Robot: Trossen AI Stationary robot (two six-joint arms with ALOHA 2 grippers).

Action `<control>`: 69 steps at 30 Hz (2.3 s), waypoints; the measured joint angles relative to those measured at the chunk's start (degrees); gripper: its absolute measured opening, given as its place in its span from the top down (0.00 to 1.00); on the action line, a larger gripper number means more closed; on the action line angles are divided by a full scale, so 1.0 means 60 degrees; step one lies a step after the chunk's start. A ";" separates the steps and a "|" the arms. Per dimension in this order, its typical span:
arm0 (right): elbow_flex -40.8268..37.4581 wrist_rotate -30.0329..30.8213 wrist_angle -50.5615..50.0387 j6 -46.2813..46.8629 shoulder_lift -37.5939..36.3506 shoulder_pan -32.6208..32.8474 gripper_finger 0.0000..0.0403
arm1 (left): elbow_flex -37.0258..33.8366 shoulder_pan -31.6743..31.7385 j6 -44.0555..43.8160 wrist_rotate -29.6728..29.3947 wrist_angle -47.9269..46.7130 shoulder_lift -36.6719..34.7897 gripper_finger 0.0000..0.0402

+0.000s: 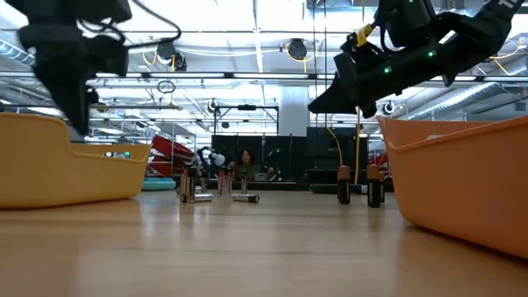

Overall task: Sort batteries
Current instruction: Put the silver battery into the yellow bin

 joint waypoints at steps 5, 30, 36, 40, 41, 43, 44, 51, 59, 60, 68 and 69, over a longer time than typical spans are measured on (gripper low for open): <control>0.0000 0.0026 0.0140 0.0057 0.0059 0.0372 0.84 | 0.0772 0.0003 0.0596 -0.1104 0.1432 0.0079 0.38; 0.0000 0.0579 0.0986 -0.0281 0.1056 0.1762 0.84 | 0.1528 0.1827 0.4555 -0.0301 0.4265 0.5138 0.37; 0.0000 0.0579 0.0949 -0.0189 0.1056 0.1763 0.84 | 0.1528 0.1770 0.4679 -0.0353 0.4546 0.5657 0.37; 0.0000 0.0579 0.0902 -0.0189 0.1056 0.1765 0.84 | 0.1528 0.1770 0.4681 -0.0377 0.4699 0.5984 0.40; 0.0000 0.0579 0.0901 -0.0189 0.1056 0.1762 0.84 | 0.1528 0.1767 0.4681 -0.0377 0.4692 0.6082 0.41; 0.0000 0.0593 0.0892 -0.0189 0.1056 0.1762 0.84 | 0.1528 0.1767 0.4677 -0.0378 0.4695 0.6272 0.45; 0.0000 0.0599 0.0891 -0.0188 0.1056 0.1762 0.84 | 0.1528 0.1770 0.4677 -0.0381 0.4736 0.6346 0.48; 0.0000 0.0797 0.0878 -0.0186 0.1056 0.1762 0.84 | 0.1528 0.1770 0.4674 -0.0403 0.5031 0.6580 0.84; 0.0000 0.0809 0.0811 -0.0176 0.1056 0.1762 0.84 | 0.1529 0.1770 0.4678 -0.0582 0.4538 0.6398 0.87; 0.0000 0.0816 0.0804 -0.0159 0.1056 0.1762 0.84 | 0.1573 0.1770 0.4681 -0.0686 0.4337 0.6275 0.87; 0.0000 0.0846 0.0609 0.0085 0.1056 0.1762 0.84 | 0.2283 0.1778 0.4359 -0.0267 0.2830 0.3813 0.87; 0.0000 0.0886 0.0576 0.0107 0.1056 0.1762 0.84 | 0.2314 0.1787 0.4071 0.0209 0.2494 0.3457 0.87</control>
